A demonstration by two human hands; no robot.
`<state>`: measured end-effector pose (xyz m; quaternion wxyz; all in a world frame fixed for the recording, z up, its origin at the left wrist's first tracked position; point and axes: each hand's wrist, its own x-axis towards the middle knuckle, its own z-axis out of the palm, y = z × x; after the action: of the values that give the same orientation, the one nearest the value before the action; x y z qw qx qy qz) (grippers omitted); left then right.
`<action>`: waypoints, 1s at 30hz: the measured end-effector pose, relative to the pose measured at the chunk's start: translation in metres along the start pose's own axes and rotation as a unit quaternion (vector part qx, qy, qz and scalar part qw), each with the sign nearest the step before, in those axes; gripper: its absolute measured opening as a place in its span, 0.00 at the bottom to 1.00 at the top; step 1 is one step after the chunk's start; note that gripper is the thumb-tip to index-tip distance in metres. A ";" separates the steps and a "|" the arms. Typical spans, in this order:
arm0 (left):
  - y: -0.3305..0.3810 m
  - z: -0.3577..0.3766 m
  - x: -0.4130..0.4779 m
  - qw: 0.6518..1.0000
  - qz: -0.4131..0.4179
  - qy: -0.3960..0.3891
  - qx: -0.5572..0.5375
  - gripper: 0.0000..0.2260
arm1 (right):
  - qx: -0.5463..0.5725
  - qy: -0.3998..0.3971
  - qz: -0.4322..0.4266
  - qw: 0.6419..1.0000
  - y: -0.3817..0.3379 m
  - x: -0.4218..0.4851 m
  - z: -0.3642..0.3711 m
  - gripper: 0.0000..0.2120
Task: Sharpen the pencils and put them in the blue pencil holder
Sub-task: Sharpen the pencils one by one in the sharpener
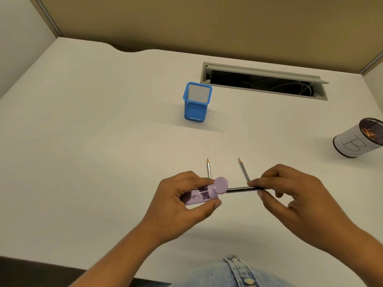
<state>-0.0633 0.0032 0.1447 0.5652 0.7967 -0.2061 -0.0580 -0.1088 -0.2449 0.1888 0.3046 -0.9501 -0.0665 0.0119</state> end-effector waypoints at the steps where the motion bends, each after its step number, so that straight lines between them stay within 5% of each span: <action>1: 0.000 -0.001 0.000 1.000 0.000 -0.002 0.001 0.10 | -0.001 0.001 -0.003 1.000 -0.001 0.000 0.000 0.11; 14: 0.003 -0.004 -0.001 1.000 -0.022 -0.002 -0.015 0.09 | -0.015 0.015 -0.044 0.999 -0.015 0.003 -0.003 0.10; 23: 0.009 0.000 -0.004 0.985 -0.110 -0.070 -0.108 0.06 | -0.099 0.059 -0.175 0.978 -0.012 0.002 0.002 0.10; 27: 0.016 0.000 -0.009 0.999 0.010 -0.044 -0.017 0.07 | -0.119 0.047 -0.195 0.973 -0.016 -0.006 -0.002 0.11; 30: 0.016 -0.002 -0.008 0.983 0.148 -0.048 0.096 0.08 | 0.056 -0.062 0.010 0.996 -0.025 -0.006 -0.003 0.13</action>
<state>-0.0741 0.0037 0.1593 0.4779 0.8040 -0.3536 0.0083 -0.1173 -0.2275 0.2058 0.3528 -0.9294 -0.0753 0.0779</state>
